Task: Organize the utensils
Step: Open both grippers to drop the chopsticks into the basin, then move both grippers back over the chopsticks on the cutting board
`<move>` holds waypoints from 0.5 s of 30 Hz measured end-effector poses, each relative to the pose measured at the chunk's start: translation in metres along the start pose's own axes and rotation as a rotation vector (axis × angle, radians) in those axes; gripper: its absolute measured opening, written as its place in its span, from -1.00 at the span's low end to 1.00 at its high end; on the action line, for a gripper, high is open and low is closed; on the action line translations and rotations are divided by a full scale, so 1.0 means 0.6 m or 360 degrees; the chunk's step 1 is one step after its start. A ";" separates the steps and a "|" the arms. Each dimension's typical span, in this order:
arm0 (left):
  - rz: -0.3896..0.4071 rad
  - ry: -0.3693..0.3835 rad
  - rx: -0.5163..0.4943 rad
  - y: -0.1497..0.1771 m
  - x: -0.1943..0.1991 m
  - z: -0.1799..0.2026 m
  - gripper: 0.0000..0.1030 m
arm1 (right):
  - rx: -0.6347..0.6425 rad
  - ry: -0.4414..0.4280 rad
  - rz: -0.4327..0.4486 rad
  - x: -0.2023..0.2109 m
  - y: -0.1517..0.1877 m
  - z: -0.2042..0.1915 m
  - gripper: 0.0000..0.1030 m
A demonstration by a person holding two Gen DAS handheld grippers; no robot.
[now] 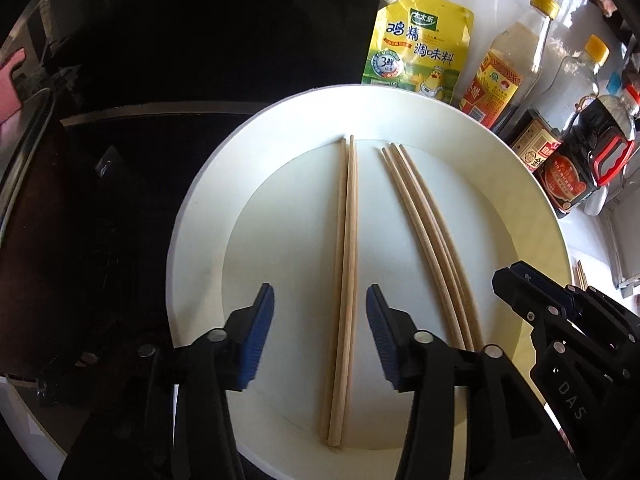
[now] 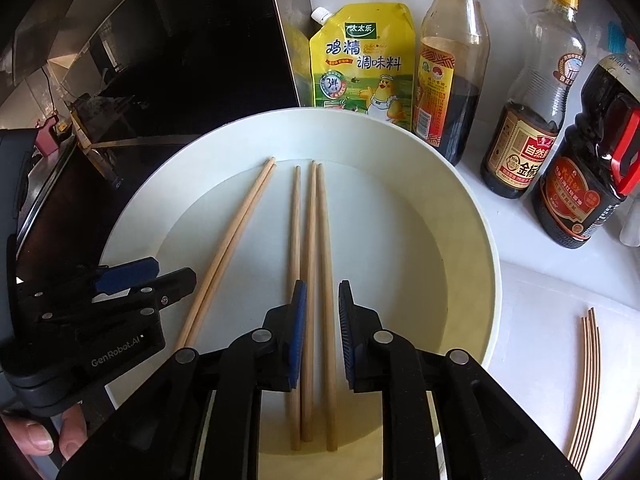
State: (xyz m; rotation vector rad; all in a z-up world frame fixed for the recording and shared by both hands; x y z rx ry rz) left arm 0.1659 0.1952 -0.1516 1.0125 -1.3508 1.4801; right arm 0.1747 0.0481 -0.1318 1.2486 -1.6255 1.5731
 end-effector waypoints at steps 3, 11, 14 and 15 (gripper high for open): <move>0.0064 -0.0002 0.0023 0.002 0.024 -0.004 0.37 | -0.0001 0.0003 0.0012 0.013 0.004 0.003 -0.60; 0.0121 -0.0021 0.0029 0.016 0.061 0.005 0.42 | 0.0006 -0.0002 0.0066 0.055 0.026 0.006 -0.52; 0.0143 -0.0024 0.0031 0.029 0.076 0.009 0.45 | 0.0005 0.0000 0.0082 0.073 0.040 0.010 -0.49; 0.0147 -0.0026 0.0032 0.033 0.081 0.011 0.45 | 0.0004 -0.0002 0.0087 0.079 0.045 0.011 -0.49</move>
Point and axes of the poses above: each gripper's, at about its wrist camera, not at the fingertips, and x roughly against the way its jaws point, z to its right, y to its underside, the point moved 5 cm from there along -x, roughly the way its jaws point, and after that the axes turned 9 degrees about -z, right-handed, at the moved point
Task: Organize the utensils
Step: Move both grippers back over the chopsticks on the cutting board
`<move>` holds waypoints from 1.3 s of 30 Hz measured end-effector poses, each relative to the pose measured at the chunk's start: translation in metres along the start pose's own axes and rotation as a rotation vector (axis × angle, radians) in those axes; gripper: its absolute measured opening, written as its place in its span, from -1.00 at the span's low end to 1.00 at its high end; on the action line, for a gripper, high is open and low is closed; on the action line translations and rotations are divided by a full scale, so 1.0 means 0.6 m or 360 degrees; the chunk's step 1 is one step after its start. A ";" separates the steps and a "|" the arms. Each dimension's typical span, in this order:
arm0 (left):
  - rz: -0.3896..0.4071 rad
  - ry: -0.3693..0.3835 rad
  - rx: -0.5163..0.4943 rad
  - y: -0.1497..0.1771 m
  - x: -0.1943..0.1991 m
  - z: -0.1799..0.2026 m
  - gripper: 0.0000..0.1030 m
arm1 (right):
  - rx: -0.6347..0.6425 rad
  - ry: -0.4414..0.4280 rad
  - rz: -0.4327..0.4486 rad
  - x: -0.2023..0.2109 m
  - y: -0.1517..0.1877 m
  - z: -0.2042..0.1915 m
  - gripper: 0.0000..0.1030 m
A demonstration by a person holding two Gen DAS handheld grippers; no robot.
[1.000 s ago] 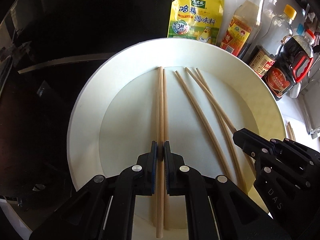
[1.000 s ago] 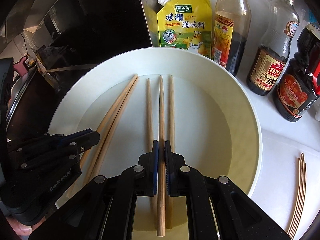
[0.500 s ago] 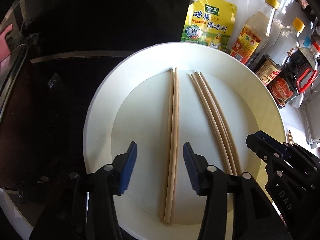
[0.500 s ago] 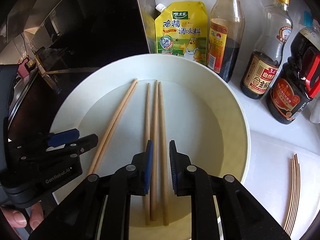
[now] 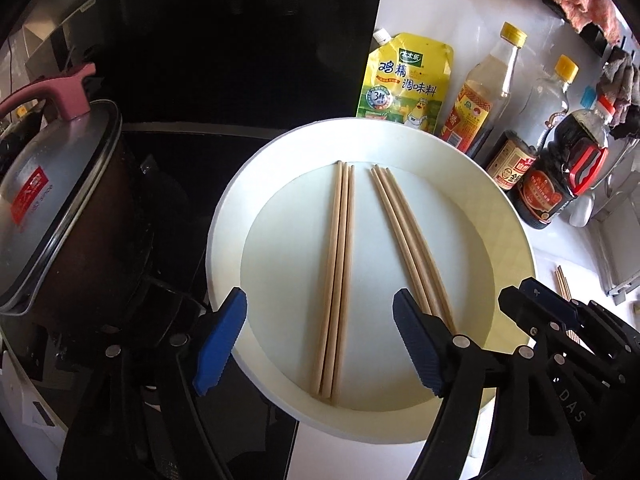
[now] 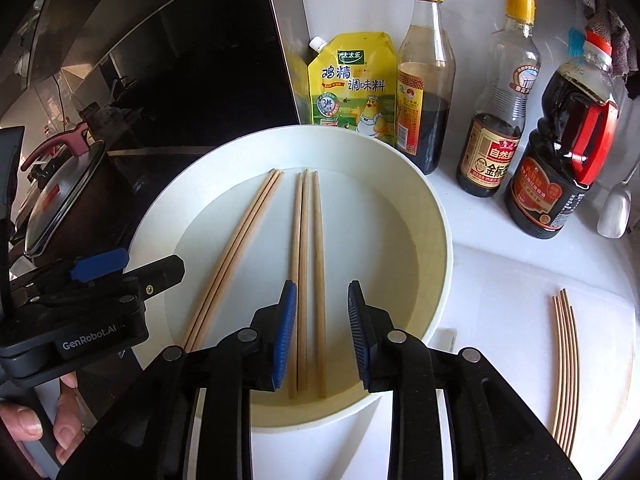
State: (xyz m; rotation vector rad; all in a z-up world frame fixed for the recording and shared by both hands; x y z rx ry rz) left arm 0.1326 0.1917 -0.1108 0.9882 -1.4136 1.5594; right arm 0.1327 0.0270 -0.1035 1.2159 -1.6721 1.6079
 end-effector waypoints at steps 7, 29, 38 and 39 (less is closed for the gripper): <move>0.0023 -0.0017 -0.0015 0.031 0.032 0.022 0.49 | -0.0024 -0.0003 0.0029 0.039 0.033 0.018 -0.47; 0.0124 0.0034 -0.0139 0.090 0.106 0.172 0.55 | -0.0132 0.0050 0.0170 0.156 0.129 0.152 -0.43; 0.0113 0.0071 -0.0198 0.109 0.107 0.251 0.57 | -0.0219 0.0121 0.0175 0.184 0.176 0.243 -0.38; 0.0107 0.0076 -0.0206 0.111 0.105 0.260 0.57 | -0.0234 0.0131 0.0174 0.186 0.181 0.255 -0.37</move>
Point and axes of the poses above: each gripper's, at about its wrist camera, not at the fingertips, and x roughly against the way its jaws point, z to its right, y to its underside, the point moved 5 cm from there along -x, roughly the way its jaws point, and after that the axes turned 9 degrees about -z, right-handed, at the moved point
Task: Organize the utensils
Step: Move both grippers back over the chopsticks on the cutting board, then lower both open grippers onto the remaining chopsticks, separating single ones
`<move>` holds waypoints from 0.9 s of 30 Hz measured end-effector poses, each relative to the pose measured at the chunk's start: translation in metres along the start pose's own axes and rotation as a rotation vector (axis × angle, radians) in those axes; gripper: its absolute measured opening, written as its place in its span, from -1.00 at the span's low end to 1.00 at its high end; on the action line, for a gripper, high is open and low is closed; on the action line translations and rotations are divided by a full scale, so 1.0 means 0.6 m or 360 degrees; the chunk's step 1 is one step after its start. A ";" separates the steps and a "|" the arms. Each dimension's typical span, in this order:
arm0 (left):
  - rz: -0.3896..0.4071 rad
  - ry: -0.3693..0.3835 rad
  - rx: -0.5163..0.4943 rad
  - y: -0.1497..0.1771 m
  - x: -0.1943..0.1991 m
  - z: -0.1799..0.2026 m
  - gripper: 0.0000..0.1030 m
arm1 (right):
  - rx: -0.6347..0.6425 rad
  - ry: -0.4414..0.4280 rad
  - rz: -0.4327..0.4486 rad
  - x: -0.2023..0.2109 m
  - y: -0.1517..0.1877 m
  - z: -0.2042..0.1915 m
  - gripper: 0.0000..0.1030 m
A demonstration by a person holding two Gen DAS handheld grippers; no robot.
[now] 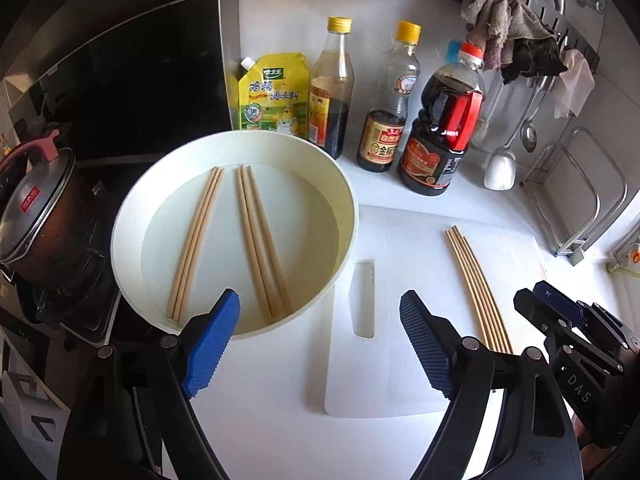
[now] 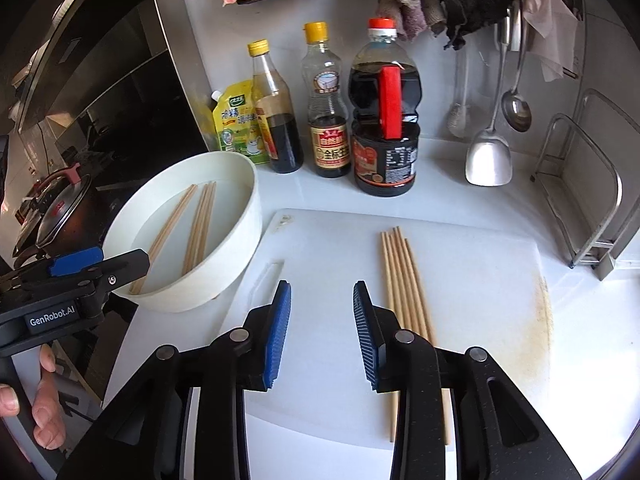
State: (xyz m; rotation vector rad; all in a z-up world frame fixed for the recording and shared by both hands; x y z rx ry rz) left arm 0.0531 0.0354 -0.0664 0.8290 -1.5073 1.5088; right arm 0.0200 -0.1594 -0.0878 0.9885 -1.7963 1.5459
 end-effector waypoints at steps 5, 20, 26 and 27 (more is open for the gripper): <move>-0.0032 0.0047 -0.0042 0.007 -0.018 0.048 0.58 | -0.0062 0.0057 -0.0007 0.004 0.016 0.058 -0.32; -0.0148 0.0081 -0.0067 0.046 -0.091 0.144 0.64 | -0.0089 0.0179 -0.0156 -0.062 0.076 0.172 -0.18; -0.0200 0.0056 -0.0071 0.066 -0.117 0.160 0.67 | -0.0075 0.0154 -0.0198 -0.095 0.088 0.182 -0.16; -0.0205 0.0046 -0.0071 0.069 -0.121 0.161 0.67 | -0.0068 0.0148 -0.0202 -0.100 0.090 0.181 -0.16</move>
Point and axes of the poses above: each gripper's, at about its wrist camera, not at the fingertips, and x roughly against the way its jaws point, z to its right, y to its underside, the point moved 5 cm from there along -x, roughly the way its jaws point, and after that the axes turned 9 degrees about -z, right-handed, at the moved point
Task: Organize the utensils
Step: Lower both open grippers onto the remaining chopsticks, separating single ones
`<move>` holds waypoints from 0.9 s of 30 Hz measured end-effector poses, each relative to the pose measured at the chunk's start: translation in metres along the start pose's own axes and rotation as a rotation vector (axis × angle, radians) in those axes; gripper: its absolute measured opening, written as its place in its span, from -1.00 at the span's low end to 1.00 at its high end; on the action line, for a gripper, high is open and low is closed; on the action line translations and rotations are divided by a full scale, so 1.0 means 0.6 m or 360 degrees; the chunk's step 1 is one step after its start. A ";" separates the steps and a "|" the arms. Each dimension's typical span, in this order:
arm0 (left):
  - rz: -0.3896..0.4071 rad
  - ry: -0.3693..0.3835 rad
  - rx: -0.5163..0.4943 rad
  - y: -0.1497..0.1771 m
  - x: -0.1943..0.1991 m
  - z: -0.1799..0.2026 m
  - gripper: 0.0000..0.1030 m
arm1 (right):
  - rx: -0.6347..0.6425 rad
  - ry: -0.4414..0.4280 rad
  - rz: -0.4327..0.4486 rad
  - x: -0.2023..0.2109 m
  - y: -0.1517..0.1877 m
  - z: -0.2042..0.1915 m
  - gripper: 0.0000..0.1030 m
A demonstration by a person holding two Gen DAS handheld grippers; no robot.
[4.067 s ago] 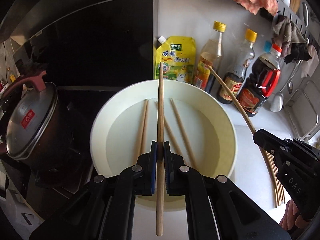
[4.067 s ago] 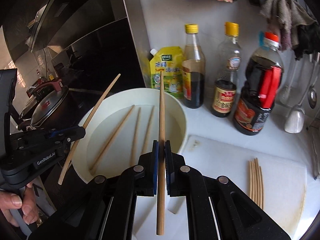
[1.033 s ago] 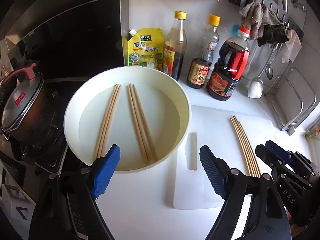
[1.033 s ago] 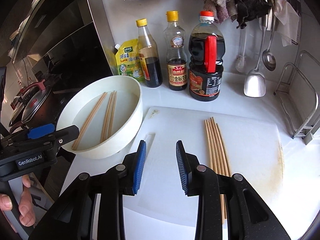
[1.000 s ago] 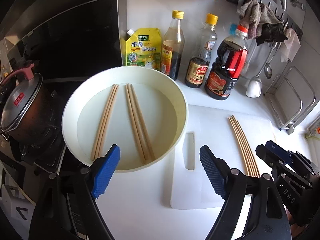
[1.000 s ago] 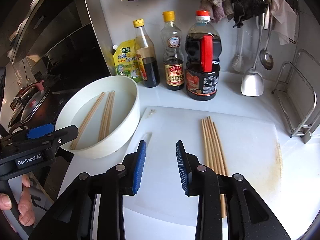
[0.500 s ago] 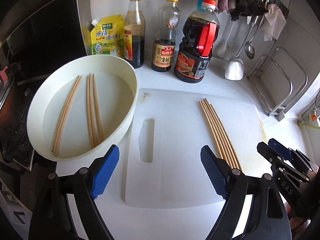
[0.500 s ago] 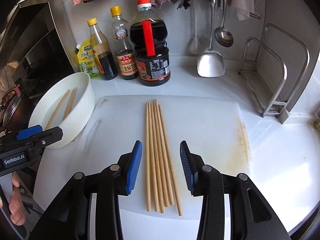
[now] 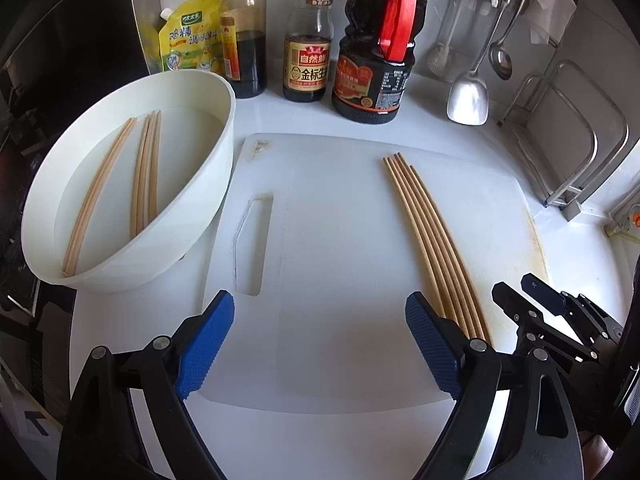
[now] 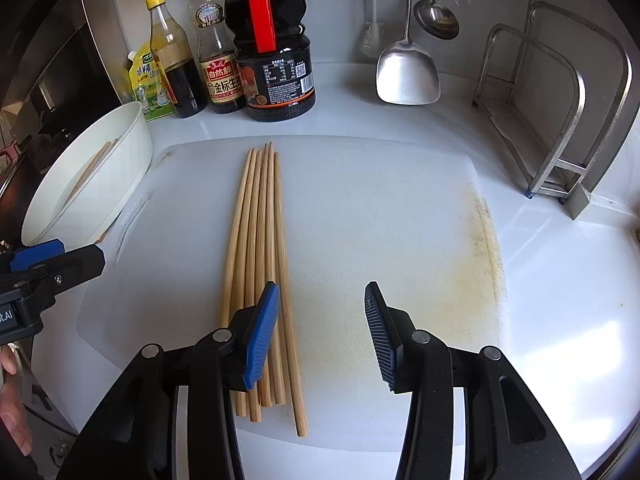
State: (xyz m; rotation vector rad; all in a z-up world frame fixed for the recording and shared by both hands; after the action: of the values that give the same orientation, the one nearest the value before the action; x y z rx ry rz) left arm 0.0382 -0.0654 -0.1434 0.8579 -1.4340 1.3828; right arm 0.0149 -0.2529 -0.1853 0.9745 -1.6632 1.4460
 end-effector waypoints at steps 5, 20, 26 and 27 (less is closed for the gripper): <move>-0.0020 -0.0018 0.0027 0.012 -0.015 0.005 0.68 | 0.0040 -0.0028 -0.0004 -0.017 0.003 -0.005 -0.16; -0.0035 -0.0023 0.0047 0.019 -0.027 0.015 0.69 | 0.0111 0.0010 -0.0004 -0.035 0.001 -0.005 -0.16; -0.0039 -0.0015 0.0052 0.016 -0.030 0.022 0.69 | 0.0141 0.0034 0.0004 -0.039 -0.004 -0.008 -0.17; -0.0039 -0.0014 0.0051 0.015 -0.031 0.023 0.69 | 0.0142 0.0039 0.0013 -0.039 -0.005 -0.009 -0.17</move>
State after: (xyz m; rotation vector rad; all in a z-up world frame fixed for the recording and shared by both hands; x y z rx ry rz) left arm 0.0333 -0.0798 -0.1627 0.9003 -1.4070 1.3886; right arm 0.0284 -0.2461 -0.2040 0.9955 -1.5982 1.5427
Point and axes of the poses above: each gripper's, at about its wrist camera, not at the fingertips, and x roughly against the way its jaws point, z to its right, y to its underside, the point moved 5 cm from there along -x, roughly the way its jaws point, and after that the axes turned 9 degrees about -z, right-handed, at the moved point
